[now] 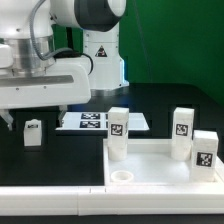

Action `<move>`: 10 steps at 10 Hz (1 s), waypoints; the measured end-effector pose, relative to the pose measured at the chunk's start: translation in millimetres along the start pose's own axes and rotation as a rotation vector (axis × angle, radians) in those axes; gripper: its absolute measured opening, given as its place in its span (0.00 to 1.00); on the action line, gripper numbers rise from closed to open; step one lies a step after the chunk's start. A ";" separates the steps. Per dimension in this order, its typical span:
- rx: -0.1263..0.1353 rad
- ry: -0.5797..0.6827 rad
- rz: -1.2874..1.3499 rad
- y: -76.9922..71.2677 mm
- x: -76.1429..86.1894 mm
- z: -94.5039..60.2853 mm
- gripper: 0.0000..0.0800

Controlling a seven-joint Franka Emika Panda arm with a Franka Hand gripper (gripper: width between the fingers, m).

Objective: Assemble square table

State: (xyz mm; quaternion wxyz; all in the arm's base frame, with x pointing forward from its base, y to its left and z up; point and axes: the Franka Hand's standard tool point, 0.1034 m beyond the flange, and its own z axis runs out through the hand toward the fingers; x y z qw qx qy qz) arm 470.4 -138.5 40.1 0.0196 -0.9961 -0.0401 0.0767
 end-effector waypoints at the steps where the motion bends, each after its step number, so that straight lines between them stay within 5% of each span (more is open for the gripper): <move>1: -0.030 -0.103 -0.025 -3.0 7.0 -5.9 0.81; 4: -0.042 -0.206 -0.012 -19.2 14.2 -4.6 0.81; 6: -0.011 -0.367 -0.009 -21.6 7.5 -2.4 0.81; 8: 0.032 -0.524 -0.024 -2.2 4.3 -4.1 0.81; 10: 0.008 -0.679 -0.043 17.3 -5.1 -6.0 0.81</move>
Offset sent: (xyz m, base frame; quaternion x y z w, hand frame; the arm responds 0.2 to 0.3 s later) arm -0.0140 0.0282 0.0005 -0.0115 -0.0598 0.0322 0.9976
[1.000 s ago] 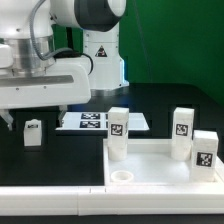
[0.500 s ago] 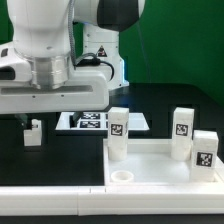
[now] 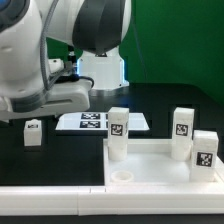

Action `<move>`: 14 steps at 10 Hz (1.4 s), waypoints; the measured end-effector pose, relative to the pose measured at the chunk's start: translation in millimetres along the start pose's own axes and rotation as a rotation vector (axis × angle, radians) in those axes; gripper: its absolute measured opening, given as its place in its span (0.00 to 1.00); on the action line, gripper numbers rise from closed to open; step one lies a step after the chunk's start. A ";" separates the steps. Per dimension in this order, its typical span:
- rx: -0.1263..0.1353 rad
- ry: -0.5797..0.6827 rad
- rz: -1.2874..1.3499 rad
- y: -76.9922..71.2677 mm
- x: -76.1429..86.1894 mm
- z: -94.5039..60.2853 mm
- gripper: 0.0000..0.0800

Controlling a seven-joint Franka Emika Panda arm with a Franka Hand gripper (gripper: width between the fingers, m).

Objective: Assemble square table

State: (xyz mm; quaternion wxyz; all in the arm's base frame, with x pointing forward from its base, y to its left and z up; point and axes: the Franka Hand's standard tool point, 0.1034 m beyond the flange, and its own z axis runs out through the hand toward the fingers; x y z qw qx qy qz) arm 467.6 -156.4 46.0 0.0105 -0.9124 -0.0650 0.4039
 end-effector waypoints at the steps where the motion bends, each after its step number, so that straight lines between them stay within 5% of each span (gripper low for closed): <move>1: -0.002 -0.016 0.003 2.7 2.7 3.4 0.81; 10: -0.017 -0.161 0.054 0.0 -1.7 19.0 0.81; 14: 0.002 -0.187 0.091 4.6 3.1 47.9 0.81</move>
Offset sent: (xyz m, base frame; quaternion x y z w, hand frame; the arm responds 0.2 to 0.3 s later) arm 0.0000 0.0000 0.0000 0.0000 0.0000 0.0000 1.0000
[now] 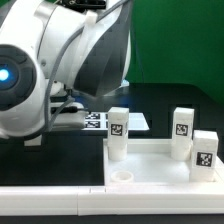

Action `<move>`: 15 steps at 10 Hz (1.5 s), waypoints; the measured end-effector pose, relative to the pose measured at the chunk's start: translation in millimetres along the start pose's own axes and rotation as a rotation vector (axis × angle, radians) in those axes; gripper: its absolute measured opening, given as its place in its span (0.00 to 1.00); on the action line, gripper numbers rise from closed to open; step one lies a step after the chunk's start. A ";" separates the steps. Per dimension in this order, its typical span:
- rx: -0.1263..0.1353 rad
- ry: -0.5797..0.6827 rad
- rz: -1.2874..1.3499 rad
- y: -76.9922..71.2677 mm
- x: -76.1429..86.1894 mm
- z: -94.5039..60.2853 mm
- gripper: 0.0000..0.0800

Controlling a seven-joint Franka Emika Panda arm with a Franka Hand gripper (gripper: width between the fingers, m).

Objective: Assemble square table

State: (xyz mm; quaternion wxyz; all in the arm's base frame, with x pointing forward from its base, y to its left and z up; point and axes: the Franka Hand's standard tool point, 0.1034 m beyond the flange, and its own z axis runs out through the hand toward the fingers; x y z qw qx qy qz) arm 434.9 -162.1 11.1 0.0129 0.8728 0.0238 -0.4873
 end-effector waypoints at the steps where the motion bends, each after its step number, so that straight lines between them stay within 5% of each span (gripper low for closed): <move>1: 0.002 -0.024 0.060 0.7 -0.7 6.7 0.81; 2: -0.002 -0.037 0.090 -0.8 0.2 10.5 0.81; 3: -0.001 -0.035 0.085 -0.2 0.2 10.1 0.66; 4: -0.001 -0.035 0.085 0.0 0.1 10.3 0.66; 6: -0.001 -0.036 0.086 0.1 0.0 10.6 0.35; 8: 0.001 -0.032 0.083 -0.7 -0.5 7.9 0.35; 11: 0.034 0.001 0.059 -9.1 -35.7 -63.7 0.35; 12: 0.013 0.106 0.059 -3.9 -32.2 -91.2 0.35; 13: -0.027 0.224 0.052 0.3 -24.1 -95.8 0.35; 15: -0.037 0.346 0.048 2.4 -24.3 -97.1 0.35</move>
Offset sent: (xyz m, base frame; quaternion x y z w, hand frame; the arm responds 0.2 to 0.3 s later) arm 0.0000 0.0000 0.0000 0.0000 0.0000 0.0000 1.0000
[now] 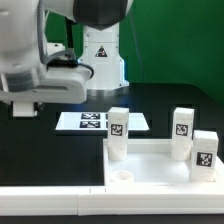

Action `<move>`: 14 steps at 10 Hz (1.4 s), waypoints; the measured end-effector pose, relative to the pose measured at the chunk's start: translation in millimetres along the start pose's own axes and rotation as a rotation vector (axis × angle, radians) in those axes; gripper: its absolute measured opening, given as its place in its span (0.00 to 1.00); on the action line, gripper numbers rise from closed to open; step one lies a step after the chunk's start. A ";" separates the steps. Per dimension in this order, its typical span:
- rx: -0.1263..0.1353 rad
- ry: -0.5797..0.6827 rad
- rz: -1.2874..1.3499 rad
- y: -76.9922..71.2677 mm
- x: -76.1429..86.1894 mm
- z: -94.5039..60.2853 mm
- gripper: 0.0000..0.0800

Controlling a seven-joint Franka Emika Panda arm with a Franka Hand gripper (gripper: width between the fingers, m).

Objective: Assemble square table

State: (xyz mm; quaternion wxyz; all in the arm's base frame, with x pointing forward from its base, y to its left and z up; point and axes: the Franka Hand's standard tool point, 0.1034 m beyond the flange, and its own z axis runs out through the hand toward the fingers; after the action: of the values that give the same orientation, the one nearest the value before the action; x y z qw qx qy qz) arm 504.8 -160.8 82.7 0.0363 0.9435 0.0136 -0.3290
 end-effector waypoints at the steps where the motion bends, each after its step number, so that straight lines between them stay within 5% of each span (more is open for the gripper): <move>1: 0.003 0.068 -0.002 -3.6 1.5 -6.0 0.35; 3: 0.064 0.239 0.006 -33.7 15.9 -52.6 0.35; 4: 0.067 0.313 0.016 -42.7 22.0 -64.7 0.35; 9: 0.044 0.649 0.078 -48.0 31.9 -73.6 0.35; 13: 0.144 0.876 0.191 -129.1 50.8 -97.9 0.35; 14: 0.134 0.933 0.207 -148.2 54.1 -105.3 0.35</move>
Offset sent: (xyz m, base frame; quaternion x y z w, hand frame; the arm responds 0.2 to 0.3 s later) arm 0.0501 0.0563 0.0289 0.0532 0.1959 0.0360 0.9785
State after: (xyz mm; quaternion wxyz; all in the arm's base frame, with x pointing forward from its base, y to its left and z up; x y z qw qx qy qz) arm 605.1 -4.8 122.5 -0.0018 0.9871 -0.0869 0.1348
